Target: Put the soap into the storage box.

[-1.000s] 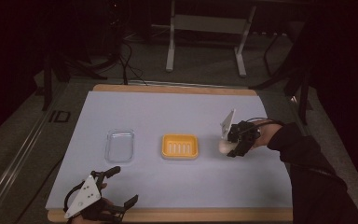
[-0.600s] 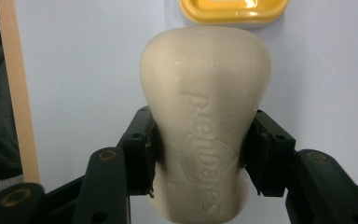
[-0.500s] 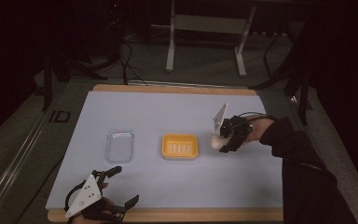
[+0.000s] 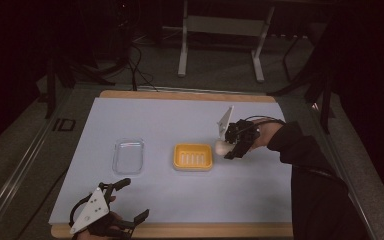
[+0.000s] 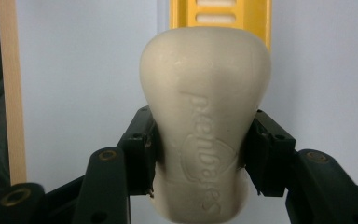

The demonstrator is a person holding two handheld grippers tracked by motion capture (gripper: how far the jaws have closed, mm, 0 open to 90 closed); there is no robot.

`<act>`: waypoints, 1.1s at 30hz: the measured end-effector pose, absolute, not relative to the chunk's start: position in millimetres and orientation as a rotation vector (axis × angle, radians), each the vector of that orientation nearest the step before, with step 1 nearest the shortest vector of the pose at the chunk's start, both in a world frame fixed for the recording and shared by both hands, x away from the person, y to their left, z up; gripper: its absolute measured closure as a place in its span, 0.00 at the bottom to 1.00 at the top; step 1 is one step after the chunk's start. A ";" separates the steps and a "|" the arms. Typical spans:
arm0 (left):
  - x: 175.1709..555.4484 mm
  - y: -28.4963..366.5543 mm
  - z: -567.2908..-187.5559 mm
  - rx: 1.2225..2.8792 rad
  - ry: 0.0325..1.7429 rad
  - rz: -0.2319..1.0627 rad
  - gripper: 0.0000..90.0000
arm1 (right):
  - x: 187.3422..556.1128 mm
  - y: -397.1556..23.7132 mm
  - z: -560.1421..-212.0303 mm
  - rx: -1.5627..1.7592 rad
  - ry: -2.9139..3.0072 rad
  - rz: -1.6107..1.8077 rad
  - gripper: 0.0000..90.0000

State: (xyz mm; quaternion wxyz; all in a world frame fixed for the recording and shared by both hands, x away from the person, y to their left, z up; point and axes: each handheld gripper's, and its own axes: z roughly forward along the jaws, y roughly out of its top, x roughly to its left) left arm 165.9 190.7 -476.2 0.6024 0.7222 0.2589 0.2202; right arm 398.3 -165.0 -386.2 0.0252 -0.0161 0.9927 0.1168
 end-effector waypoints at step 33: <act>165.3 191.5 -475.7 1.669 0.596 0.508 0.01 | 404.8 -116.2 -385.5 -0.185 3.029 0.578 0.55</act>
